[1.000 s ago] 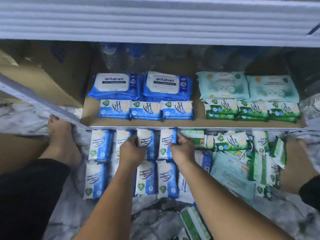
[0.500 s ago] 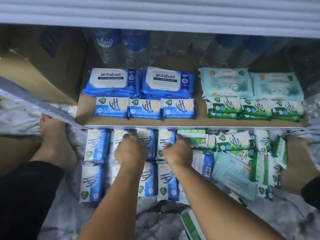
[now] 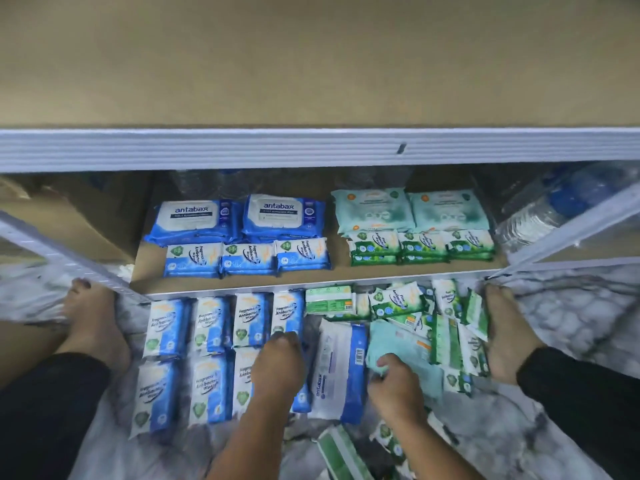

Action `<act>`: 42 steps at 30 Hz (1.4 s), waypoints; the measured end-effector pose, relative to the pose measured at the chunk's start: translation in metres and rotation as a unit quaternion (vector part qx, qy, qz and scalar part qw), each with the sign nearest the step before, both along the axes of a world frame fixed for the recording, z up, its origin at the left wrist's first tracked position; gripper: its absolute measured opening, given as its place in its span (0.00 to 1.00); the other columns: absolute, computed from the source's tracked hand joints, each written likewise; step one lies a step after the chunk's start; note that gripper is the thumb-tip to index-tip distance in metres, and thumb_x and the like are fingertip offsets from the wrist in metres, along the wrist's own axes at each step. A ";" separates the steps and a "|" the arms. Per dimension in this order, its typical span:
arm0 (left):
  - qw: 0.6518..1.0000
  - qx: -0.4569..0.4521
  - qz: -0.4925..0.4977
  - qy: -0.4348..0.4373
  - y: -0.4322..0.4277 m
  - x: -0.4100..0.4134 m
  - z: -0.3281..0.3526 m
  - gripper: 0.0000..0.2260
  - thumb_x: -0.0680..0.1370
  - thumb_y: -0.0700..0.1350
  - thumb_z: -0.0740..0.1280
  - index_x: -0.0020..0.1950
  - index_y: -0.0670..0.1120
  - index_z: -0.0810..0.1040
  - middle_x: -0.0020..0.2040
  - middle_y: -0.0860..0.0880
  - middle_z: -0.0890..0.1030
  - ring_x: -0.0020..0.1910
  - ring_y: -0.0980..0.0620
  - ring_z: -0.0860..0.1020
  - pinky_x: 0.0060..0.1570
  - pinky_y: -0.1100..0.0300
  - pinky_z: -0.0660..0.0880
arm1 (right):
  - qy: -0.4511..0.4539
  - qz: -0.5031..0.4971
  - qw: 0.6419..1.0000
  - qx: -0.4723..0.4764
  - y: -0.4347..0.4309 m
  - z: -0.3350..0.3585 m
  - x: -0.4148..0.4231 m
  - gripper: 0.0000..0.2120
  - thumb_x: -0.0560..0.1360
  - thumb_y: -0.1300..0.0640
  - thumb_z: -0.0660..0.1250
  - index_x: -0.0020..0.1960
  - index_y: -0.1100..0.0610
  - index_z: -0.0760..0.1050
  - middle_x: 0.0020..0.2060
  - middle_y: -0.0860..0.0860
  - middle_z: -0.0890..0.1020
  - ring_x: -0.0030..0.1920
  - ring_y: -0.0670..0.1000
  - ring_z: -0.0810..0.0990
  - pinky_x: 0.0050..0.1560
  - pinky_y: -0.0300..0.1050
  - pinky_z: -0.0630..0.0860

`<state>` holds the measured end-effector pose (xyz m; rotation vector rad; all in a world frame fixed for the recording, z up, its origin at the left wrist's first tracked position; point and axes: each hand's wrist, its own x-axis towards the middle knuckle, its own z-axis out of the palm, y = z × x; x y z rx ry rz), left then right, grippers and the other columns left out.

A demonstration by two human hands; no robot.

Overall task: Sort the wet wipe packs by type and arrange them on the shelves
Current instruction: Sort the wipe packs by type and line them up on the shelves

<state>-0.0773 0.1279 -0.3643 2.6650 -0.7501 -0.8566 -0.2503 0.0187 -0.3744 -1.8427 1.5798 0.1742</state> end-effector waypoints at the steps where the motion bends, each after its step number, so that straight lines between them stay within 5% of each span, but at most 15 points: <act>1: 1.000 0.004 -0.016 0.004 -0.001 -0.010 0.004 0.09 0.78 0.39 0.60 0.52 0.43 0.79 0.53 0.43 0.80 0.52 0.42 0.81 0.47 0.52 0.76 | 0.003 -0.001 1.000 0.012 -0.002 0.005 -0.014 0.11 0.72 0.61 0.68 0.53 0.49 0.77 0.40 0.49 0.82 0.35 0.49 0.80 0.34 0.42 0.75; 6: 0.999 -0.001 -0.021 0.046 -0.004 -0.055 0.019 0.14 0.78 0.47 0.65 0.62 0.46 0.76 0.60 0.45 0.79 0.60 0.44 0.78 0.55 0.52 0.77 | -0.010 -0.002 0.999 0.050 -0.015 0.016 -0.063 0.17 0.72 0.65 0.67 0.57 0.50 0.76 0.43 0.51 0.83 0.37 0.50 0.83 0.38 0.46 0.79; 8: 0.998 0.025 -0.046 0.042 -0.006 -0.069 0.021 0.22 0.77 0.55 0.67 0.69 0.48 0.71 0.66 0.47 0.76 0.65 0.45 0.75 0.60 0.50 0.76 | -0.021 0.002 0.998 0.052 -0.021 0.016 -0.070 0.21 0.72 0.62 0.69 0.63 0.50 0.75 0.53 0.52 0.83 0.48 0.51 0.83 0.47 0.46 0.82; 14: 0.985 0.110 -0.130 -0.027 -0.021 -0.092 0.018 0.40 0.78 0.65 0.62 0.81 0.46 0.49 0.79 0.43 0.57 0.78 0.42 0.58 0.74 0.48 0.64 | 0.122 0.187 0.974 -0.029 -0.045 0.021 -0.071 0.37 0.76 0.47 0.67 0.79 0.45 0.53 0.78 0.47 0.60 0.75 0.56 0.60 0.69 0.56 0.67; 18: 0.976 0.144 -0.164 -0.009 -0.034 -0.096 0.001 0.43 0.81 0.65 0.57 0.81 0.43 0.37 0.82 0.38 0.42 0.81 0.39 0.44 0.80 0.49 0.50 | 0.161 0.246 0.954 -0.047 -0.061 0.007 -0.065 0.44 0.75 0.49 0.68 0.81 0.45 0.44 0.81 0.47 0.46 0.80 0.56 0.45 0.76 0.62 0.53; 22: 0.973 0.159 -0.165 -0.022 -0.050 -0.099 -0.021 0.47 0.79 0.70 0.54 0.80 0.42 0.33 0.81 0.36 0.39 0.80 0.37 0.41 0.80 0.46 0.46 | 0.174 0.280 0.941 -0.076 -0.075 -0.011 -0.058 0.45 0.75 0.49 0.69 0.81 0.47 0.43 0.80 0.47 0.45 0.80 0.56 0.41 0.73 0.63 0.50; 29: 0.977 0.174 -0.124 -0.015 -0.067 -0.103 -0.047 0.48 0.78 0.69 0.59 0.79 0.47 0.30 0.79 0.34 0.37 0.79 0.33 0.47 0.78 0.47 0.55 | 0.193 0.340 0.914 -0.103 -0.091 -0.032 -0.051 0.55 0.66 0.42 0.74 0.80 0.49 0.43 0.75 0.50 0.52 0.77 0.56 0.48 0.65 0.59 0.55; 34: 0.988 0.128 -0.089 -0.002 -0.071 -0.098 -0.049 0.49 0.74 0.67 0.66 0.80 0.50 0.38 0.78 0.36 0.43 0.77 0.36 0.55 0.74 0.48 0.63 | 0.178 0.330 0.919 -0.120 -0.095 -0.028 -0.044 0.49 0.64 0.44 0.72 0.78 0.49 0.51 0.71 0.49 0.63 0.72 0.54 0.56 0.62 0.56 0.57; 39: 0.993 -0.025 0.035 0.110 -0.063 -0.085 -0.032 0.48 0.65 0.65 0.74 0.77 0.55 0.51 0.72 0.47 0.57 0.69 0.39 0.67 0.64 0.49 0.73 | 0.121 0.259 0.955 -0.081 -0.100 -0.004 -0.042 0.45 0.60 0.43 0.75 0.72 0.41 0.58 0.62 0.44 0.74 0.65 0.51 0.62 0.56 0.53 0.59; 42: 0.951 -0.108 0.140 0.254 -0.058 -0.073 -0.019 0.41 0.66 0.49 0.77 0.74 0.51 0.59 0.64 0.47 0.66 0.60 0.42 0.76 0.53 0.53 0.77 | 0.063 0.175 0.982 0.024 -0.104 0.015 -0.050 0.39 0.54 0.40 0.81 0.63 0.37 0.70 0.58 0.45 0.75 0.62 0.51 0.67 0.53 0.46 0.61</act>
